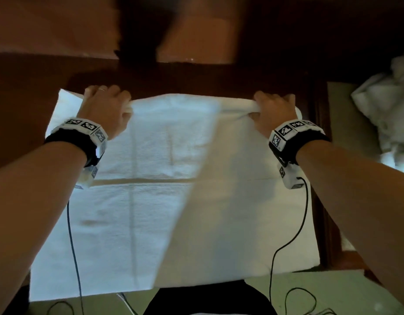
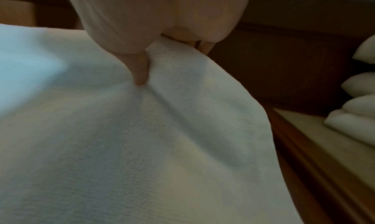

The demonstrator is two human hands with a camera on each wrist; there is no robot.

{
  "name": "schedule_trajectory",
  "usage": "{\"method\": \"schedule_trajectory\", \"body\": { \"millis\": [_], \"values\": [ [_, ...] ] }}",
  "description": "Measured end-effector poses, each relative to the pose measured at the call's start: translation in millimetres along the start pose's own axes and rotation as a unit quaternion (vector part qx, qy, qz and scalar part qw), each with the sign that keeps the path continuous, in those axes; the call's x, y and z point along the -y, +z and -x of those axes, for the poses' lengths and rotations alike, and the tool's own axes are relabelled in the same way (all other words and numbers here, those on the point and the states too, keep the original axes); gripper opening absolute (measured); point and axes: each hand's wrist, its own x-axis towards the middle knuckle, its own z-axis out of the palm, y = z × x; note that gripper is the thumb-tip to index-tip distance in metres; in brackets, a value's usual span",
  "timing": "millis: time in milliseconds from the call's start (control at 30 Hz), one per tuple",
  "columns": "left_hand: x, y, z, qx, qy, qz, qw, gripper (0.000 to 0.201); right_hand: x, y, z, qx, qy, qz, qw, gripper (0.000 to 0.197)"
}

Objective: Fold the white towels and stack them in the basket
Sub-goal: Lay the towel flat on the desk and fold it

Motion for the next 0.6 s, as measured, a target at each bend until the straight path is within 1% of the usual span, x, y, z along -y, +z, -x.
{"method": "schedule_trajectory", "body": {
  "millis": [33, 100, 133, 167, 267, 333, 400, 467, 533, 600],
  "values": [
    [3.4, -8.5, 3.8, -0.005, -0.003, 0.032, 0.999, 0.015, -0.5, -9.6, 1.8, -0.006, -0.003, 0.004, 1.000, 0.025],
    [12.0, -30.7, 12.4, 0.017, -0.030, 0.112, 0.993, 0.022, -1.2, -31.1, 7.5, -0.022, -0.003, 0.005, 1.000, 0.023],
    [15.6, -43.5, 18.2, 0.031, -0.041, 0.139, 0.989, 0.024, -0.9, -42.0, 12.1, -0.033, -0.004, -0.004, 0.999, 0.022],
    [18.8, -56.1, 25.2, 0.028, -0.043, 0.147, 0.988, 0.026, -0.2, -52.0, 17.6, -0.045, -0.004, -0.021, 0.999, 0.021],
    [20.5, -93.2, 56.8, -0.010, -0.037, 0.110, 0.993, 0.044, 0.7, -75.2, 43.8, -0.070, 0.013, -0.079, 0.994, 0.019],
    [20.6, -106.8, 84.2, -0.035, -0.008, 0.052, 0.998, 0.051, 1.6, -85.1, 70.9, -0.077, 0.014, -0.076, 0.994, 0.019],
    [19.5, -107.6, 115.6, -0.082, 0.033, 0.016, 0.996, 0.046, 4.3, -89.2, 103.4, -0.083, 0.011, -0.063, 0.995, 0.020],
    [13.0, -99.0, 150.8, -0.127, 0.071, 0.008, 0.989, 0.036, 7.8, -85.4, 139.7, -0.082, 0.015, -0.047, 0.995, 0.022],
    [2.3, -84.9, 187.4, -0.155, 0.080, 0.016, 0.985, 0.030, 9.7, -72.2, 175.8, -0.090, 0.026, -0.037, 0.995, 0.018],
    [-8.0, -63.4, 224.1, -0.167, 0.079, 0.031, 0.982, 0.026, 9.7, -53.2, 213.1, -0.106, 0.032, -0.026, 0.994, 0.014]
  ]
}}
